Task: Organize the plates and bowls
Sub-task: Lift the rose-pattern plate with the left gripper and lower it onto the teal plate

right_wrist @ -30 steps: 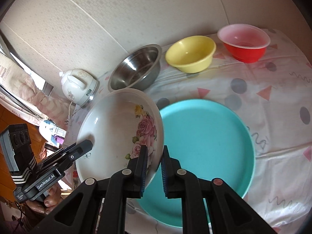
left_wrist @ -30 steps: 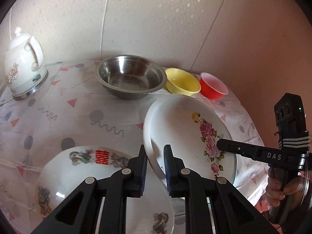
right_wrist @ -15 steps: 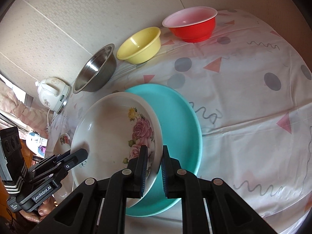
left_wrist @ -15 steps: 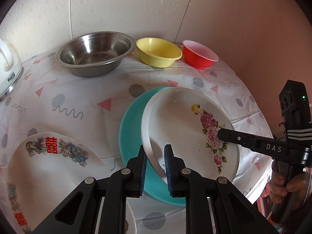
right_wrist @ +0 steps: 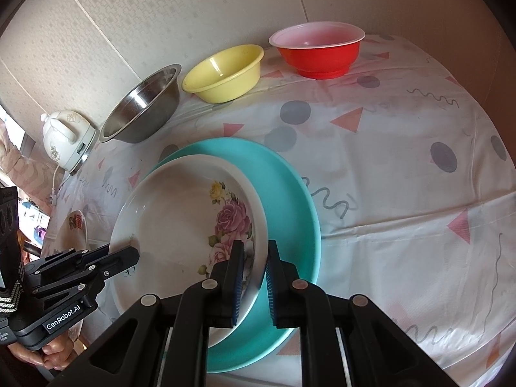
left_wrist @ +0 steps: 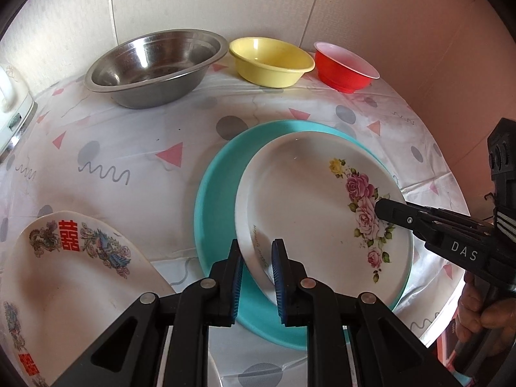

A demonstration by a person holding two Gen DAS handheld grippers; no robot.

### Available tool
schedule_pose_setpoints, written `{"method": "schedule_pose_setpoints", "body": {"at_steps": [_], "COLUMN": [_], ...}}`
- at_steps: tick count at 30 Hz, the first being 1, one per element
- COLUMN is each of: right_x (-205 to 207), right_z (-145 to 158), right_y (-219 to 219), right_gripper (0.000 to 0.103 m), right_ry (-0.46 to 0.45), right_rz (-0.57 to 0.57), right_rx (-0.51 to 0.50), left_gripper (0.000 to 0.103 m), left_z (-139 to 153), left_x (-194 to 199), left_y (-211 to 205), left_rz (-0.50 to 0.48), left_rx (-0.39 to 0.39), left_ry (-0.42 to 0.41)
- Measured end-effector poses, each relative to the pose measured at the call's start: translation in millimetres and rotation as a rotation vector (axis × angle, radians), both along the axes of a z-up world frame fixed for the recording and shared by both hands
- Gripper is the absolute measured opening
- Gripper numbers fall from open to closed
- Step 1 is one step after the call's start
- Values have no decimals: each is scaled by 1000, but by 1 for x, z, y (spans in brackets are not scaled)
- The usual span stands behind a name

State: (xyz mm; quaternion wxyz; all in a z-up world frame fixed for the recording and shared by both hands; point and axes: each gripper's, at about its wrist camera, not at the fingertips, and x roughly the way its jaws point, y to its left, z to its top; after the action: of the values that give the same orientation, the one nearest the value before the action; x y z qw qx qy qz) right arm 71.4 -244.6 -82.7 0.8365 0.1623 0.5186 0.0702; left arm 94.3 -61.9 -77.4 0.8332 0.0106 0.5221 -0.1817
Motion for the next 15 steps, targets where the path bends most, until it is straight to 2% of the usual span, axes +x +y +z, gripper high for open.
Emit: {"method": "schedule_pose_setpoints", "body": {"at_steps": [5, 9, 12, 15], "right_x": [2, 2, -1, -6], "right_z": [0, -2, 0, 3], "right_y": [0, -6, -8, -10], "right_gripper": [13, 15, 24, 24], "right_ry": [5, 15, 17, 13], "right_rz": [21, 2, -13, -24], "right_rx": [6, 56, 75, 67], "left_gripper": [18, 18, 18, 18], "left_z": [0, 1, 1, 0], "left_x": [-1, -4, -4, -3], "left_y": [0, 0, 0, 2], "left_rz": [4, 12, 13, 18], "left_rx": [20, 44, 48, 41], "left_ry": [-13, -37, -40, -34]}}
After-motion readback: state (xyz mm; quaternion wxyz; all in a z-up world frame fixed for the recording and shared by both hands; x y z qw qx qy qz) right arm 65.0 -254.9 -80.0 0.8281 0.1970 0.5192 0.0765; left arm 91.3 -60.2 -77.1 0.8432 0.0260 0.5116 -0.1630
